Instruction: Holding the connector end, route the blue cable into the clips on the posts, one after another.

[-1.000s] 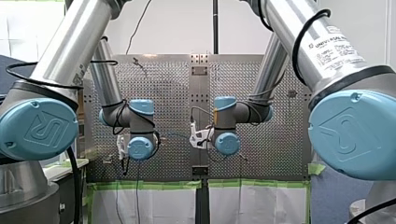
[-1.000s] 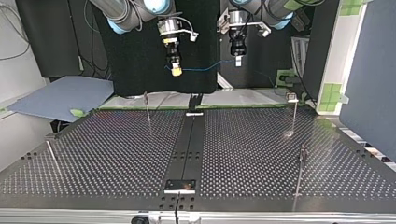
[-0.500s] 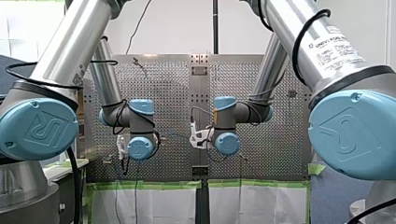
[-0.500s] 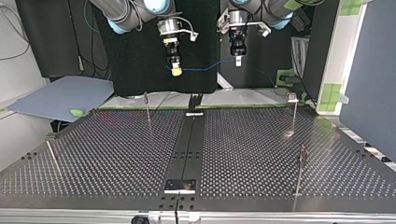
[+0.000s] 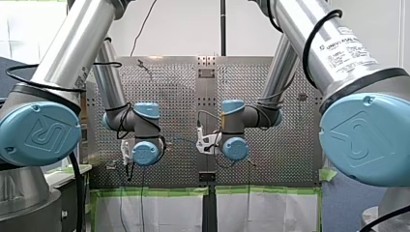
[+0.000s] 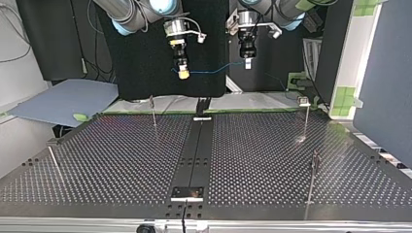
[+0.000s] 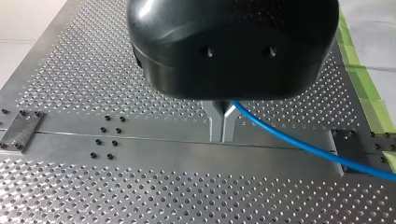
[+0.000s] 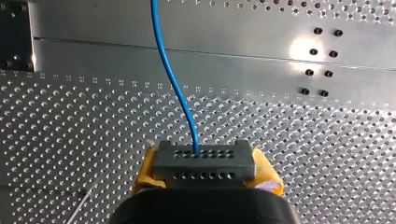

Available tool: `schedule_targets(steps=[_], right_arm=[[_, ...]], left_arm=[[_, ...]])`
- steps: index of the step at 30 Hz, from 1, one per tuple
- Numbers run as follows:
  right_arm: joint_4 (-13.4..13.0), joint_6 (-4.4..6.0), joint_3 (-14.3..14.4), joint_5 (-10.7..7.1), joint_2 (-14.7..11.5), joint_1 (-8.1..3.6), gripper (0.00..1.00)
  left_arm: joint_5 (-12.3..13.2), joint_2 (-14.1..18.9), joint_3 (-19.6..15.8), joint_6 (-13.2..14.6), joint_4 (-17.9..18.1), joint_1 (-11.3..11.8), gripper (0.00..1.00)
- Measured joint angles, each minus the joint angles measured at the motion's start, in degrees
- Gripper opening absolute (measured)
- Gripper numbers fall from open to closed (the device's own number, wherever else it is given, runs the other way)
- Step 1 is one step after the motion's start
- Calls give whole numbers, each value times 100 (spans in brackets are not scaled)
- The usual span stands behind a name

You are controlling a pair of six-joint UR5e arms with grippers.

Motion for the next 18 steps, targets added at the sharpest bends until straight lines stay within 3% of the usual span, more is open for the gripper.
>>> schedule_targets(steps=[9,18], right_arm=[[32,31,-32,33,31,32,0],[188,467,-487,487,487,473,0]], left_arm=[[75,-71,-6,-5,-75,64,0],[427,-182,-9,-9,-586,138,0]])
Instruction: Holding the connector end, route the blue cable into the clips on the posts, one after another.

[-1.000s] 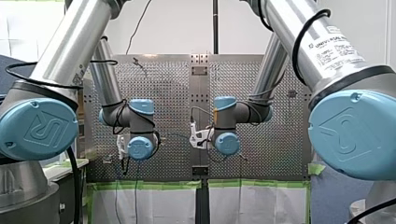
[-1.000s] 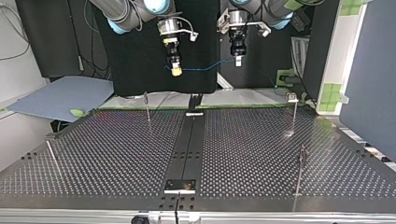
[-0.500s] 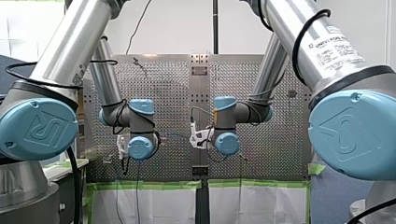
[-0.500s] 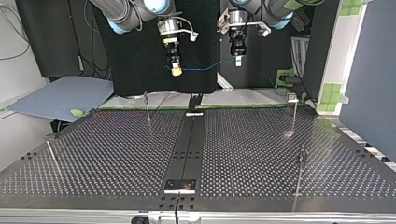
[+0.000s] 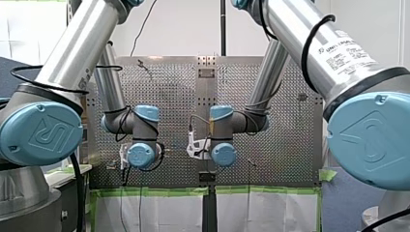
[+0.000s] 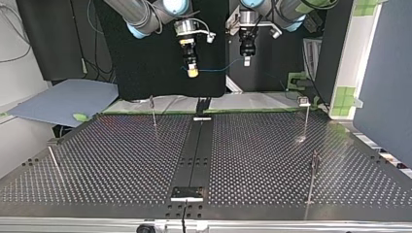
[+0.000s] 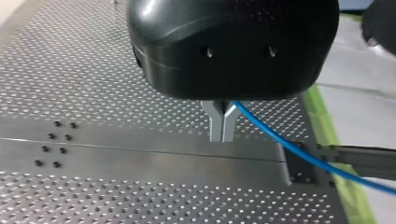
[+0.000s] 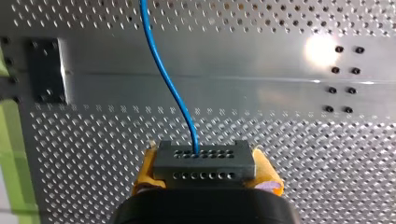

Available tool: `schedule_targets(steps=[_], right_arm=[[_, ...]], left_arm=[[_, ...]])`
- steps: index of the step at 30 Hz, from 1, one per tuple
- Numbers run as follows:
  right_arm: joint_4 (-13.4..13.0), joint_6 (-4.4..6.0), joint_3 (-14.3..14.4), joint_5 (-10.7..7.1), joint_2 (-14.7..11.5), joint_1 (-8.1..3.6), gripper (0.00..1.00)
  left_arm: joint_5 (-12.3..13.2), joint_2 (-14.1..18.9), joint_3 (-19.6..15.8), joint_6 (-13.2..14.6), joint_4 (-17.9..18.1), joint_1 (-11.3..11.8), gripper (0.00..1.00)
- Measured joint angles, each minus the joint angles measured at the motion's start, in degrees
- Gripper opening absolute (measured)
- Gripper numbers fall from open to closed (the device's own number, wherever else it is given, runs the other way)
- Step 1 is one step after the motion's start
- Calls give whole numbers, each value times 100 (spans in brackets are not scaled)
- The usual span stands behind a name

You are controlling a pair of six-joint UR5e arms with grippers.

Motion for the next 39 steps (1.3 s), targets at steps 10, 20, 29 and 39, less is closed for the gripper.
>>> schedule_targets(steps=[10,20,29,39], right_arm=[[5,103,-186,463,571,113,0],[68,250,-269,516,475,70,0],[220,660,-318,231,-14,71,0],[299,710,-321,-65,-564,53,0]], left_arm=[[21,-3,0,0,-462,2,0],[71,152,22,-94,-510,14,0],[234,607,27,-402,-841,135,0],[179,1107,34,-468,-1338,290,0]])
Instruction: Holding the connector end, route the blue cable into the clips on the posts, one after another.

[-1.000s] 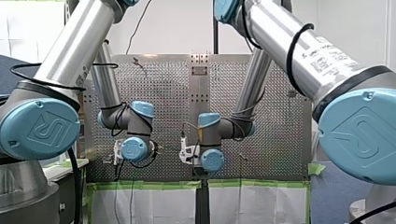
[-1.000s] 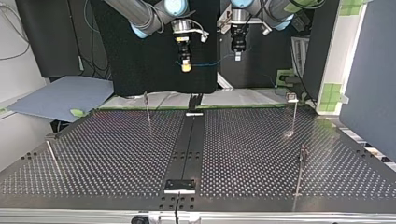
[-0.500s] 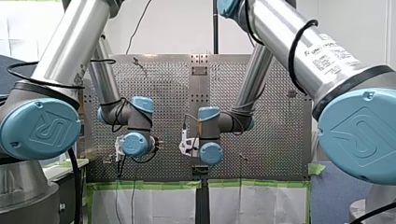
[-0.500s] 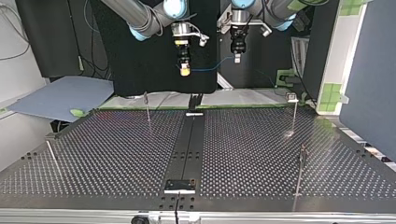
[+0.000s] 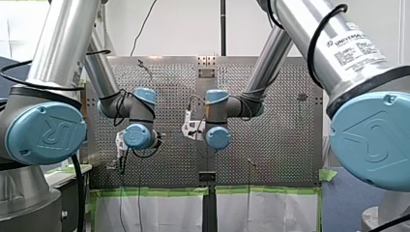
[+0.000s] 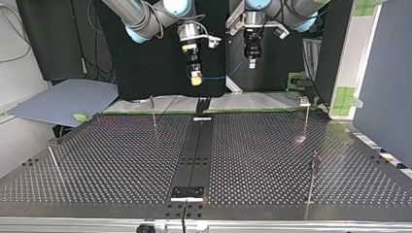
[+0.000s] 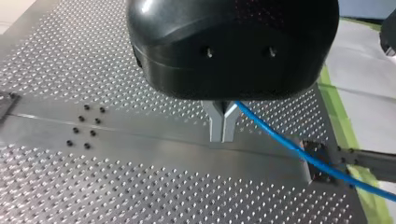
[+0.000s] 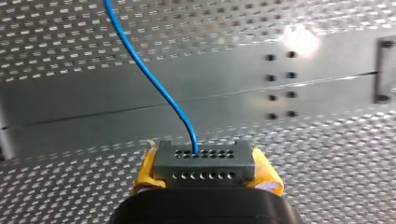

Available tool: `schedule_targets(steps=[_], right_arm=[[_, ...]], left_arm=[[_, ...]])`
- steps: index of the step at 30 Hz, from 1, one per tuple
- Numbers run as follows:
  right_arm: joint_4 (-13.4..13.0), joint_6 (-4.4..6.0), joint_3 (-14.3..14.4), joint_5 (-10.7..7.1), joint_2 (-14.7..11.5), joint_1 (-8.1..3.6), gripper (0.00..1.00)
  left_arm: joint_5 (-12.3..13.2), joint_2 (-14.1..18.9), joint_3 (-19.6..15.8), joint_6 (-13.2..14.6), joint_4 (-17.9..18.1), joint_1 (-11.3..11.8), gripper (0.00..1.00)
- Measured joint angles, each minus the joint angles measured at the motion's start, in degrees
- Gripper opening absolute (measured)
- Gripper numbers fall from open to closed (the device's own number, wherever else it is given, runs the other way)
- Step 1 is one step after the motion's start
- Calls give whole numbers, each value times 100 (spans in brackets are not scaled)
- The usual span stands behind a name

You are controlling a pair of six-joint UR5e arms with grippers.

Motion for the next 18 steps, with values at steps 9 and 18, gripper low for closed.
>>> schedule_targets(steps=[9,18], right_arm=[[-48,29,-76,-63,-422,-41,0],[70,20,-415,-282,-436,-6,0]], left_arm=[[-89,500,274,-139,-498,172,0],[-94,977,622,-129,-974,297,0]])
